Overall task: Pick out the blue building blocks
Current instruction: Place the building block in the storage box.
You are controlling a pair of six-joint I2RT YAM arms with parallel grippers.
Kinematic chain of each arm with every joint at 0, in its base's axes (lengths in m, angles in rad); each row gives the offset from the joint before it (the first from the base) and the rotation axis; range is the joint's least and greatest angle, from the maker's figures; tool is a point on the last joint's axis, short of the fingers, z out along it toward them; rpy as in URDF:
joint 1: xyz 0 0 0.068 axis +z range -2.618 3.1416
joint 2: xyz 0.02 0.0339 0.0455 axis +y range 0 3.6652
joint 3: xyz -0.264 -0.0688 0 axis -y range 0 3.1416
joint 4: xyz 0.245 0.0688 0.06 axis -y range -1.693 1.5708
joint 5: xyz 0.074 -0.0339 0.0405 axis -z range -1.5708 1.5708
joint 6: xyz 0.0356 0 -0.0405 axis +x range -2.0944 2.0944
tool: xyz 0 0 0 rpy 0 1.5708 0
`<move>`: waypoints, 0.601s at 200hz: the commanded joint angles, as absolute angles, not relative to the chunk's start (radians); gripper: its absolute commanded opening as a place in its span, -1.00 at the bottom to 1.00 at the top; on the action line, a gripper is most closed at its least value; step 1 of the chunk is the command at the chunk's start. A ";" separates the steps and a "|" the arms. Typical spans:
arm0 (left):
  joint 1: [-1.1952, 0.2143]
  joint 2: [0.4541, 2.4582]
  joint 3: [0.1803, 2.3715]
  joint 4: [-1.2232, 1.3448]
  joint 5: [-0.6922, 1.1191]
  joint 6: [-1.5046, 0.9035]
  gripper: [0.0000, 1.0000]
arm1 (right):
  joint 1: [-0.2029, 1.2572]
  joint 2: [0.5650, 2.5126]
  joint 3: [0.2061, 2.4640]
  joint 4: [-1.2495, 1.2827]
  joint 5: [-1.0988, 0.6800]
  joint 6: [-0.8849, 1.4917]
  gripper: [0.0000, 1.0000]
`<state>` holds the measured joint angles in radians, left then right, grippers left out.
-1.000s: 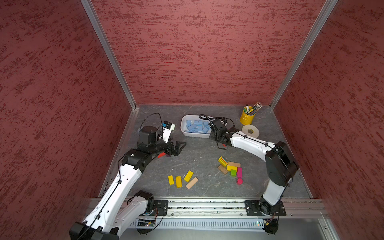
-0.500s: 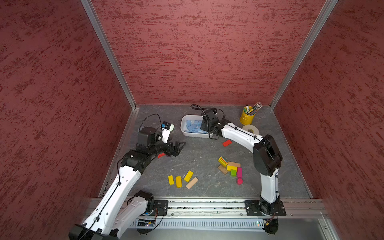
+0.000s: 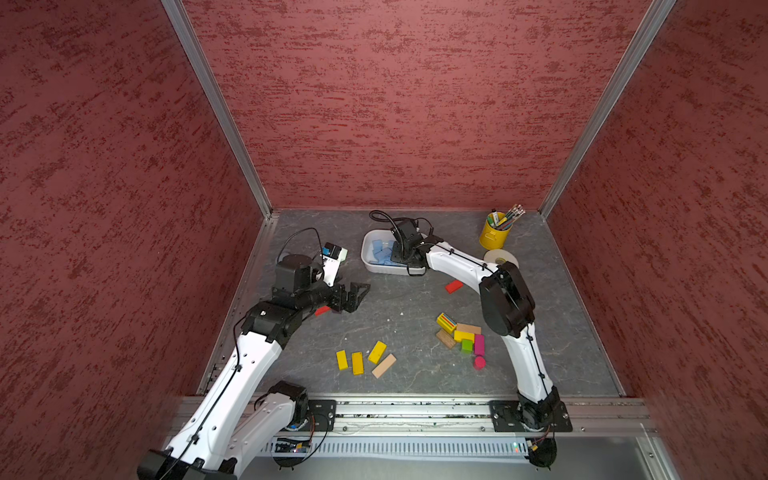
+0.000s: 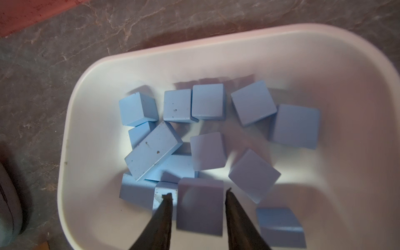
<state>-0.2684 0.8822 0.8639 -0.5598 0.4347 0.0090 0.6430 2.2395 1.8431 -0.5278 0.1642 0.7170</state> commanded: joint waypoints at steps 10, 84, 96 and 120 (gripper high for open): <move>-0.259 0.871 0.856 -0.541 0.421 0.021 0.99 | 0.638 2.243 1.880 -0.550 0.131 0.715 0.11; -0.258 0.888 0.858 -0.544 0.282 -0.186 0.99 | 0.638 2.057 1.752 -0.459 0.136 0.671 0.60; -0.257 0.899 0.869 -0.571 0.250 -0.271 0.99 | 0.638 1.999 1.696 -0.419 0.138 0.658 0.68; -0.250 0.921 0.876 -0.609 0.241 -0.433 0.99 | 0.638 1.884 1.578 -0.336 0.131 0.625 0.79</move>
<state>-0.2623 0.9024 0.8619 -0.5663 0.2909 -0.2317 0.6430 2.0060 1.6520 -0.4580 0.1345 0.6632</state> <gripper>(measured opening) 0.995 0.876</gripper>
